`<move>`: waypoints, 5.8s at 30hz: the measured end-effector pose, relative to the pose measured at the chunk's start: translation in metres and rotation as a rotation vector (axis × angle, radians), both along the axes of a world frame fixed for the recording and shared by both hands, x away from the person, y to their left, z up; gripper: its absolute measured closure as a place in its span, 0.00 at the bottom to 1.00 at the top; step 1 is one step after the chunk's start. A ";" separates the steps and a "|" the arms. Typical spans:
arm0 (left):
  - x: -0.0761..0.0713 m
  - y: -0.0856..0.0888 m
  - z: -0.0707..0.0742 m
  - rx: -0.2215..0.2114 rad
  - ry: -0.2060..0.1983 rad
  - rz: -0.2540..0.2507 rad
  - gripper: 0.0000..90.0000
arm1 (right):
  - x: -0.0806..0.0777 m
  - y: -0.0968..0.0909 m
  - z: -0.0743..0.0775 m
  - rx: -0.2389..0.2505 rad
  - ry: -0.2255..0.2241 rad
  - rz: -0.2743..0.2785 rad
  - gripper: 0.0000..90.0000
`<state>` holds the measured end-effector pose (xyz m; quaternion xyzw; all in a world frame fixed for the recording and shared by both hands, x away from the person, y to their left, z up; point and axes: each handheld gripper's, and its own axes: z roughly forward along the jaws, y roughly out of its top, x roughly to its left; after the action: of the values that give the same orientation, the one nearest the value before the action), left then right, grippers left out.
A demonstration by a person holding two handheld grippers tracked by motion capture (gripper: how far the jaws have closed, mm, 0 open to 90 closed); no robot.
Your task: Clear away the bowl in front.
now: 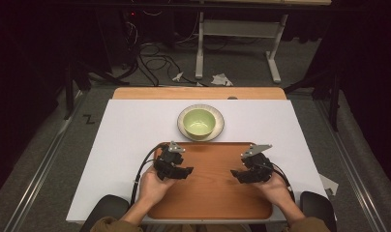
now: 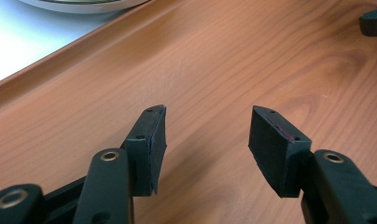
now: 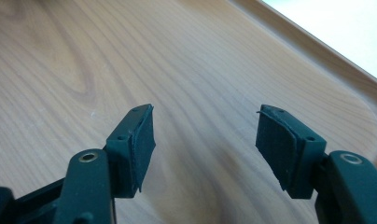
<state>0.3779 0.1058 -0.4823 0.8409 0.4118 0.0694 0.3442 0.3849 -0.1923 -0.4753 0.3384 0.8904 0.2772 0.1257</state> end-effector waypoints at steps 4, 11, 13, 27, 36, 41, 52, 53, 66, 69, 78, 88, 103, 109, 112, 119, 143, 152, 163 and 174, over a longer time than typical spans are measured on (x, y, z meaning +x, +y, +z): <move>-0.002 0.000 0.000 0.004 -0.003 -0.005 0.50 | -0.001 0.004 -0.001 -0.026 -0.008 0.011 0.42; 0.000 0.003 -0.001 -0.005 0.009 0.001 0.50 | -0.001 0.007 -0.004 -0.047 -0.011 0.021 0.41; -0.001 0.001 -0.001 -0.002 0.010 -0.005 0.49 | -0.001 0.006 -0.003 -0.044 -0.004 0.017 0.41; -0.003 0.001 0.003 -0.016 0.017 -0.020 0.48 | -0.001 0.007 -0.004 -0.066 -0.013 0.024 0.41; -0.001 -0.003 0.015 -0.050 0.020 -0.028 0.48 | -0.001 0.006 -0.003 -0.056 -0.012 0.032 0.41; -0.001 -0.006 0.027 -0.051 0.025 -0.054 0.46 | 0.000 0.011 -0.004 -0.066 -0.010 0.042 0.41; 0.011 -0.009 0.042 -0.058 0.023 -0.053 0.44 | 0.000 0.011 -0.005 -0.067 -0.010 0.036 0.41; 0.012 -0.009 0.043 -0.057 0.028 -0.051 0.43 | 0.000 0.010 -0.004 -0.072 -0.014 0.045 0.41; 0.029 -0.009 0.055 -0.051 0.031 -0.009 0.42 | -0.001 0.011 -0.004 -0.079 -0.012 0.052 0.41; 0.035 -0.009 0.057 -0.043 0.028 0.010 0.42 | -0.001 0.010 -0.004 -0.080 -0.007 0.051 0.41; 0.056 -0.009 0.065 -0.039 0.017 0.041 0.42 | -0.002 0.012 -0.004 -0.077 -0.015 0.054 0.41; 0.080 -0.011 0.064 0.004 0.008 0.082 0.42 | -0.002 0.012 -0.003 -0.074 -0.033 0.064 0.42; 0.104 -0.017 0.069 0.075 -0.010 0.065 0.45 | -0.002 0.015 -0.005 -0.091 -0.033 0.071 0.42; 0.121 -0.013 0.065 0.091 0.014 0.110 0.44 | -0.003 0.014 -0.004 -0.094 -0.039 0.070 0.42; 0.127 -0.013 0.064 0.093 0.016 0.122 0.43 | -0.003 0.015 -0.003 -0.092 -0.042 0.071 0.42; 0.139 -0.015 0.061 0.118 0.017 0.154 0.44 | -0.004 0.016 -0.003 -0.092 -0.039 0.076 0.42; 0.174 -0.016 0.020 0.176 0.176 0.244 0.56 | -0.006 0.019 -0.003 -0.096 -0.048 0.100 0.42; 0.179 -0.018 0.011 0.164 0.217 0.271 0.71 | -0.007 0.020 -0.003 -0.097 -0.048 0.104 0.42; 0.180 -0.020 0.009 0.131 0.223 0.283 0.82 | -0.007 0.022 -0.005 -0.109 -0.046 0.117 0.42; 0.182 -0.017 0.011 0.073 0.236 0.311 0.89 | -0.007 0.022 -0.005 -0.104 -0.049 0.111 0.41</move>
<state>0.5595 0.0884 -0.4709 0.7814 0.5713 0.0376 0.2482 0.3778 -0.1702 -0.4800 0.2745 0.9177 0.2453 0.1494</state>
